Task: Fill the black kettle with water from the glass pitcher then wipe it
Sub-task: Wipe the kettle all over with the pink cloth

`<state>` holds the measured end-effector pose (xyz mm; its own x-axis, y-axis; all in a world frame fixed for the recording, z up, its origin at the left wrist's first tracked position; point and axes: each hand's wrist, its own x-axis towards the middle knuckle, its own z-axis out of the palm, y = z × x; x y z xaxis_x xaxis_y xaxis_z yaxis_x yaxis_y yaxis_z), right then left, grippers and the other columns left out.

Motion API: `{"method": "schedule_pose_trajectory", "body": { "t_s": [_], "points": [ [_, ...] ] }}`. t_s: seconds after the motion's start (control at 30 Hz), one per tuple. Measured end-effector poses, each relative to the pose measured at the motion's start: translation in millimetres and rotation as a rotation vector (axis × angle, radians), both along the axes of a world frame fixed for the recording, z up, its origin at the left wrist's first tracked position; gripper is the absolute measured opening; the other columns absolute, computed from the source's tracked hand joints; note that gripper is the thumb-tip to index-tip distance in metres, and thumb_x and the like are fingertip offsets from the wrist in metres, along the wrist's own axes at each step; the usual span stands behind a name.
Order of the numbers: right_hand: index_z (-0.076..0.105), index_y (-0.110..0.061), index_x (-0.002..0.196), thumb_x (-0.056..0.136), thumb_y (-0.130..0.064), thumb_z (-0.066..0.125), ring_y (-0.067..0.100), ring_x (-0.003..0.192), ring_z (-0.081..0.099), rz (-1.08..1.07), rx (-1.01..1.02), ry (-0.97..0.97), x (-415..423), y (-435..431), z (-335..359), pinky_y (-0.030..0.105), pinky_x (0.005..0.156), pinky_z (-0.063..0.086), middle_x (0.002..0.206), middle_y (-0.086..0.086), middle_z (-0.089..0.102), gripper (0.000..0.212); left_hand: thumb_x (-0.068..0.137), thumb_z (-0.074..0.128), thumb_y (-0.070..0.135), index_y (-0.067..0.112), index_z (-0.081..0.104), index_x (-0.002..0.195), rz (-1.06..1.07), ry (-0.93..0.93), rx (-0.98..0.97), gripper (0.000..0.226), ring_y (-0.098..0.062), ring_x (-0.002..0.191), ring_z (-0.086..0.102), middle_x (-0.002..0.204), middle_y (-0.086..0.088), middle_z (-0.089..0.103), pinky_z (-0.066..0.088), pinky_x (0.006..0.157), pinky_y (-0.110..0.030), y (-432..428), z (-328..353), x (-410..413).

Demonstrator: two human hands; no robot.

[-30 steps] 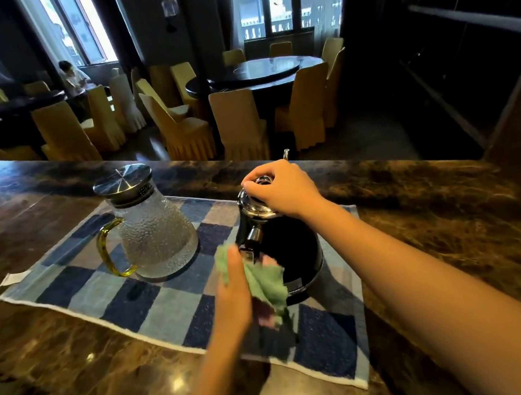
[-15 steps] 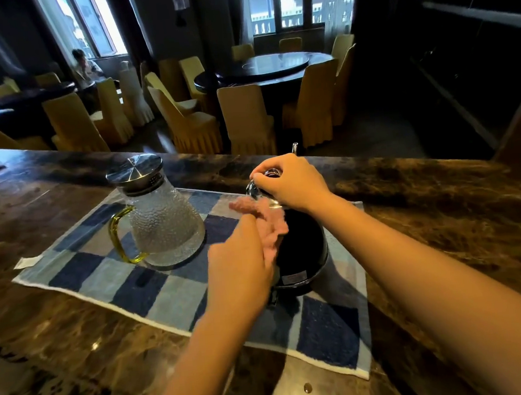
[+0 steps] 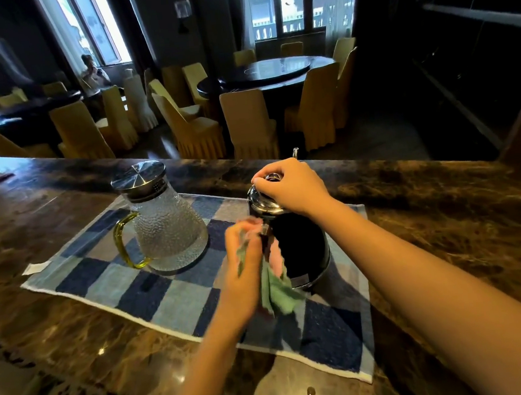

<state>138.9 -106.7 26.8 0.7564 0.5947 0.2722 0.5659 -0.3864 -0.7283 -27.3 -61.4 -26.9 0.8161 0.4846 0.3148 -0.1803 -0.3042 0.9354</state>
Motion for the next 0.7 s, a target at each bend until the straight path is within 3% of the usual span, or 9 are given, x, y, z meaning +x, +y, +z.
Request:
{"method": "schedule_pose_trajectory", "body": {
  "t_s": [0.07,0.2,0.3,0.37,0.43,0.53,0.63,0.7],
  "points": [
    [0.073,-0.036,0.086,0.082,-0.042,0.057,0.015,0.091,0.064,0.007,0.000,0.008,0,0,0,0.044,0.081,0.056,0.095,-0.009,0.074,0.018,0.096,0.037,0.032,0.043,0.043,0.111,0.096,0.018,-0.100,0.020,0.031,0.095,0.048,0.106,0.029,0.054,0.037,0.079,0.004,-19,-28,-17],
    [0.073,-0.035,0.087,0.083,-0.042,0.057,0.015,0.091,0.064,0.011,0.008,0.008,-1,-1,0,0.044,0.081,0.056,0.096,-0.008,0.074,0.018,0.085,0.037,0.052,0.068,0.024,0.124,0.162,0.094,-0.392,0.044,0.023,0.123,0.033,0.141,0.038,0.030,0.028,0.104,-0.017,-49,-54,-36],
    [0.073,-0.036,0.087,0.082,-0.042,0.057,0.014,0.091,0.064,0.004,0.014,0.005,0,-1,-1,0.042,0.080,0.056,0.096,-0.008,0.074,0.018,0.077,0.035,0.070,0.048,0.029,0.140,0.229,0.217,-0.656,0.067,-0.012,0.142,0.028,0.152,0.016,0.027,0.024,0.115,-0.036,-49,-45,-29],
    [0.072,-0.037,0.085,0.082,-0.042,0.057,0.015,0.091,0.064,0.003,0.010,0.006,0,-1,-1,0.042,0.080,0.056,0.096,-0.008,0.074,0.016,0.079,0.038,0.072,0.030,0.045,0.137,0.205,0.262,-0.831,0.072,-0.023,0.128,0.050,0.143,-0.002,0.049,0.037,0.108,-0.047,-42,-35,-22],
    [0.072,-0.037,0.086,0.083,-0.042,0.057,0.015,0.092,0.064,0.004,0.006,0.014,0,-1,-1,0.043,0.081,0.056,0.097,-0.007,0.074,0.016,0.094,0.034,0.053,0.016,0.062,0.109,0.193,0.217,-1.044,0.049,-0.026,0.097,0.068,0.115,-0.015,0.069,0.050,0.085,-0.045,-29,-26,-18],
    [0.073,-0.036,0.087,0.082,-0.042,0.057,0.015,0.092,0.064,0.003,0.010,0.019,0,0,-1,0.044,0.080,0.056,0.095,-0.008,0.074,0.017,0.101,0.026,0.041,0.010,0.063,0.084,0.072,0.194,-1.422,0.051,-0.036,0.088,0.060,0.082,-0.023,0.073,0.044,0.075,-0.049,-12,-14,-19],
    [0.073,-0.036,0.088,0.082,-0.043,0.058,0.015,0.092,0.064,0.005,0.018,0.031,-1,-1,-1,0.044,0.080,0.056,0.096,-0.007,0.074,0.018,0.101,0.024,0.039,0.004,0.067,0.080,-0.061,0.138,-1.582,0.060,-0.038,0.087,0.056,0.091,-0.024,0.067,0.040,0.077,-0.054,0,-15,-25],
    [0.073,-0.036,0.088,0.082,-0.043,0.058,0.015,0.092,0.064,0.005,0.024,0.032,-1,-2,0,0.044,0.080,0.056,0.096,-0.007,0.074,0.018,0.102,0.022,0.037,0.003,0.067,0.100,-0.114,0.113,-1.600,0.056,-0.040,0.099,0.057,0.112,-0.025,0.064,0.039,0.082,-0.056,0,-11,-30]
  ]
}}
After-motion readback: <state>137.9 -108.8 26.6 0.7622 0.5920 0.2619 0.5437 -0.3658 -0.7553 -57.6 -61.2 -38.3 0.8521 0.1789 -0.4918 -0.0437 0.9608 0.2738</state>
